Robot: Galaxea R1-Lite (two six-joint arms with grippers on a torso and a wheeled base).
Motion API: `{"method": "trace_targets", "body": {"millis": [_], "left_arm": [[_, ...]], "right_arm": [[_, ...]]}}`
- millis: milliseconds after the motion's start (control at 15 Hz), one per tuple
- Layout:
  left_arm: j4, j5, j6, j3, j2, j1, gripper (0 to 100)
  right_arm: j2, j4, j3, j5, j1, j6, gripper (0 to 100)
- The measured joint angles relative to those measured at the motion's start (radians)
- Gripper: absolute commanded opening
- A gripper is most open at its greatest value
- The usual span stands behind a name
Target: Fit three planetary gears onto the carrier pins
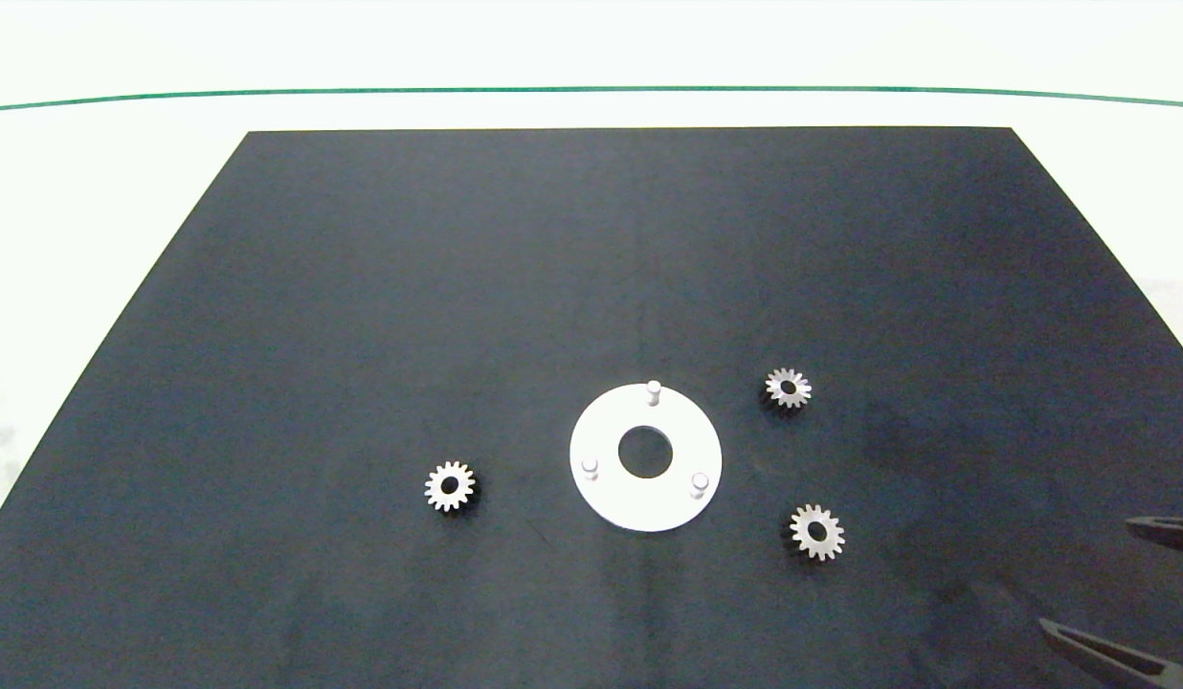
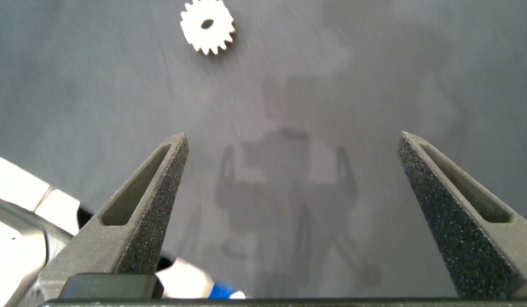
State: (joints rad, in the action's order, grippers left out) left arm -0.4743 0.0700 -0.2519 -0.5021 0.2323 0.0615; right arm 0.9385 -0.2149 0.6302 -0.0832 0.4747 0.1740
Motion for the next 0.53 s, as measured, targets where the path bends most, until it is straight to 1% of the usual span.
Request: {"method": "trace_targets", "body": {"millis": [133,200,267,400,533], "left_arm": [[0.001,0.0,0.0,0.0,-0.001,-0.001,100],[0.001,0.0,0.0,-0.003,-0.001,-0.001,100],[0.001,0.0,0.0,-0.005,-0.002,-0.001,100],[0.001,0.0,0.0,-0.006,-0.001,0.001,100],[0.001,0.001,-0.001,-0.004,0.001,0.001,100]], "right_arm": [[0.092,0.068,-0.005,-0.038,0.06,-0.001,100],[0.137,0.118,-0.009,-0.055,0.088,-0.006,100],[0.169,0.164,-0.011,-0.063,0.114,-0.011,100],[0.216,0.201,-0.014,-0.07,0.167,-0.022,100],[0.27,0.237,-0.016,-0.071,0.188,-0.024,100]]}}
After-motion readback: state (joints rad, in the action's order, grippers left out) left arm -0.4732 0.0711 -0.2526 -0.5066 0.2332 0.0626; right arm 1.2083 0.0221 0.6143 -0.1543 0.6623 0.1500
